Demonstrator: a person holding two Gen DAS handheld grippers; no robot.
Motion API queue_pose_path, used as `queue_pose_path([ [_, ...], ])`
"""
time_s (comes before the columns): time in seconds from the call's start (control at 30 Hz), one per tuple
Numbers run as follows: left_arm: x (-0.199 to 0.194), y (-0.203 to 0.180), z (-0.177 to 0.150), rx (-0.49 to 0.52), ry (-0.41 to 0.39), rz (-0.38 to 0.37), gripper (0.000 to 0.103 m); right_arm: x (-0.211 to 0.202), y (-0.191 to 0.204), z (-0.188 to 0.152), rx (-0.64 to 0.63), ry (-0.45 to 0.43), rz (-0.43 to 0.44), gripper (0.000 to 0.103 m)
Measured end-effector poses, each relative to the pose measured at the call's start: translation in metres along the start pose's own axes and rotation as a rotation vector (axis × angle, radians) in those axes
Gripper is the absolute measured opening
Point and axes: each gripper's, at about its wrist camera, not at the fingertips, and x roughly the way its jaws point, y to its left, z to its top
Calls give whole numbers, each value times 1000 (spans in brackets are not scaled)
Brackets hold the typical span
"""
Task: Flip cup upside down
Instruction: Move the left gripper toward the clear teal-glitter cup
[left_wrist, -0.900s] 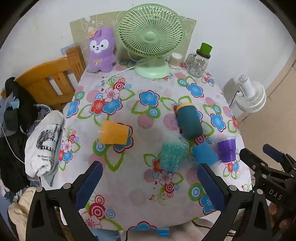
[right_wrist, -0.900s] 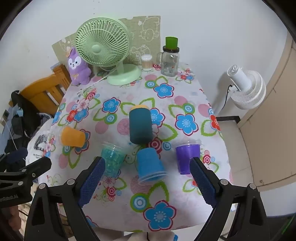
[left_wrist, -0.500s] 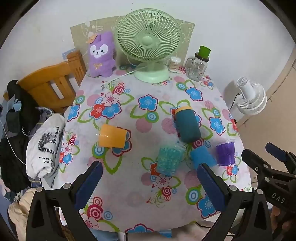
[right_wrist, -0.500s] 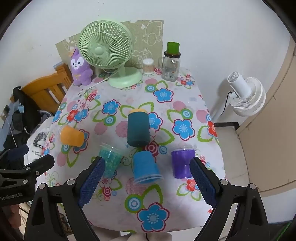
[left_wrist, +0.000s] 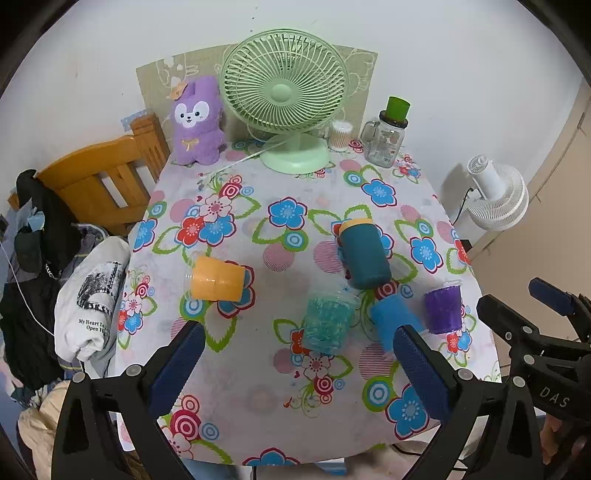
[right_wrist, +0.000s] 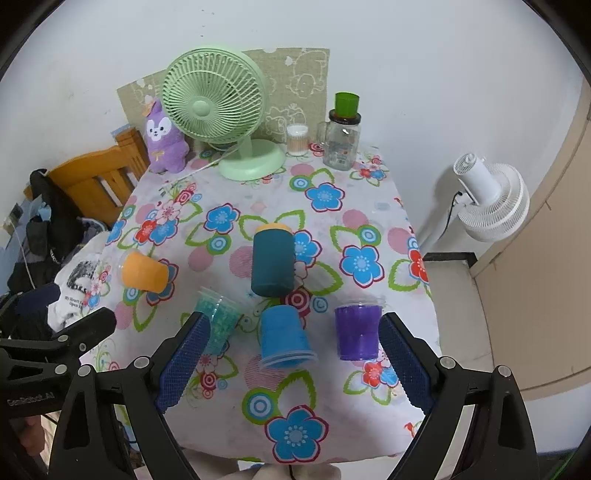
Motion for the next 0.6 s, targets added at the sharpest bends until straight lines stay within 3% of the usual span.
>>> queue_pose_path([
  [0.6,-5,-6,1,12,-12,3,103,-9,-10,-1,24,-34,10,94],
])
